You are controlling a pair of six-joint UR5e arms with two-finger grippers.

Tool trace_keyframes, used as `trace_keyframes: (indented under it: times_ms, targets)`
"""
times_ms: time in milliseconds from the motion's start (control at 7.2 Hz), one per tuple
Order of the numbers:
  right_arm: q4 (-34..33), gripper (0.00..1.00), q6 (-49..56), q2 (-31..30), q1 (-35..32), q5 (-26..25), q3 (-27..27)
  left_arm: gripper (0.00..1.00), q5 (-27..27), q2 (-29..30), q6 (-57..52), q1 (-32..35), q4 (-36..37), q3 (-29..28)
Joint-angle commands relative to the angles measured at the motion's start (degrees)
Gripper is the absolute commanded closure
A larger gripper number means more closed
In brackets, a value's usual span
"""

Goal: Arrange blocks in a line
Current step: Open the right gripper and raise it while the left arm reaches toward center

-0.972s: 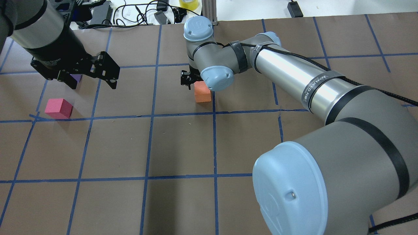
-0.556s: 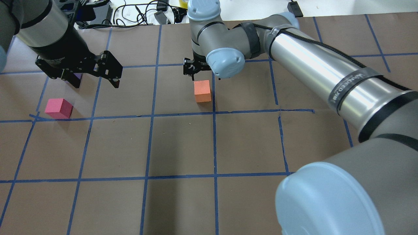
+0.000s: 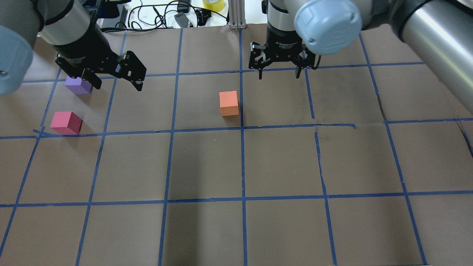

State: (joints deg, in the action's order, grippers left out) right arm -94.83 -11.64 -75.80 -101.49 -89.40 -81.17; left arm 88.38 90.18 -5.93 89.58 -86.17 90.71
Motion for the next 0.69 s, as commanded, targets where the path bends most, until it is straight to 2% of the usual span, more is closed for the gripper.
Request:
trace_keyframes:
  times_ms: [0,139,417,556]
  targets:
    - [0.62,0.0,4.77,-9.15,3.39,-0.25,-9.22,0.0,-13.42,6.21,5.1,4.95,7.36,1.04]
    - [0.79,0.0,5.91,-12.76,4.27,-0.34,-11.71,0.0,-11.75,9.36,5.66,6.73,17.51,2.53]
    - [-0.6,0.0,5.14,-14.29,4.89,-0.16,-12.08,0.0,-10.08,15.6,8.02,9.28,28.56,3.59]
    - [-0.44,0.0,5.31,-13.94,4.9,-0.25,-11.56,0.0,-6.5,19.2,18.48,10.78,32.08,3.6]
